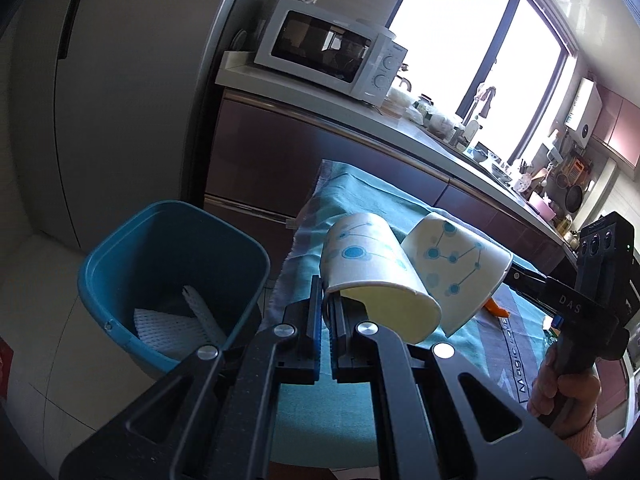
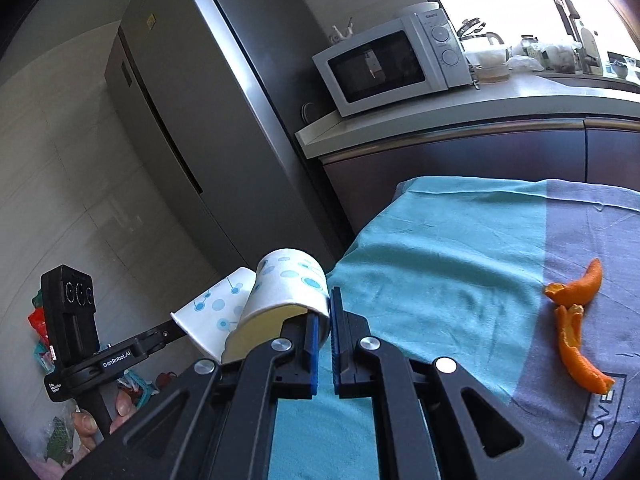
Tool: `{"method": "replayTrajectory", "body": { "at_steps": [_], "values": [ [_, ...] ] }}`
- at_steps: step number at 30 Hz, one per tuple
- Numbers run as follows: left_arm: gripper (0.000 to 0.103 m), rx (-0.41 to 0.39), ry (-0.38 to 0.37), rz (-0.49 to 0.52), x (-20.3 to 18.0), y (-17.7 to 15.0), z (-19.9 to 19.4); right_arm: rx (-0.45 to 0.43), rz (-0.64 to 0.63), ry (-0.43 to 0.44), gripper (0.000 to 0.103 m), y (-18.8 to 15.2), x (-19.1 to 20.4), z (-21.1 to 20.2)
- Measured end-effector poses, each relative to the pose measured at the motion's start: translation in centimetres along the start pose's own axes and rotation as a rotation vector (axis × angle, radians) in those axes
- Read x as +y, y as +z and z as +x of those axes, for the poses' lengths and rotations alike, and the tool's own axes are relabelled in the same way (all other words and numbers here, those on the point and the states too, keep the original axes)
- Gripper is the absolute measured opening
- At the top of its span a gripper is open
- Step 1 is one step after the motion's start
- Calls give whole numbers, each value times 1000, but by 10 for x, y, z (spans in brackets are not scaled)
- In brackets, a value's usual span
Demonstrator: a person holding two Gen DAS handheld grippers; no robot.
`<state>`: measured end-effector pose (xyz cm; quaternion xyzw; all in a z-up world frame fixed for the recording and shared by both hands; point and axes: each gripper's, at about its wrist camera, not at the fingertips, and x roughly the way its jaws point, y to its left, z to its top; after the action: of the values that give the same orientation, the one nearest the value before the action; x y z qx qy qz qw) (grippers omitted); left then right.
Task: Collect trash
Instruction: 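Carry the paper cups in both grippers over the teal bin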
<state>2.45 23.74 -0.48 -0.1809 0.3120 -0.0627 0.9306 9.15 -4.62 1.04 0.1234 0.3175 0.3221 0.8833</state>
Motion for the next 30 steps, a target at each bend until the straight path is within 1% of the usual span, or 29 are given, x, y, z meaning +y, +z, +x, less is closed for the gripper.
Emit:
{"method": "replayTrajectory", "body": {
  "at_steps": [6,19,25,30],
  "values": [
    [3,-12,37,-23,17,0,-6,34,-6,33,4,2,8,19],
    [3,-22,104,-60,48,1,-11,99,-21,67,4,5,27,56],
    [3,-30,149,-76,66,4,-11,128,-40,69,4,8,39,75],
    [3,-24,203,-90,83,6,-6,163,-53,63,4,11,47,99]
  ]
}}
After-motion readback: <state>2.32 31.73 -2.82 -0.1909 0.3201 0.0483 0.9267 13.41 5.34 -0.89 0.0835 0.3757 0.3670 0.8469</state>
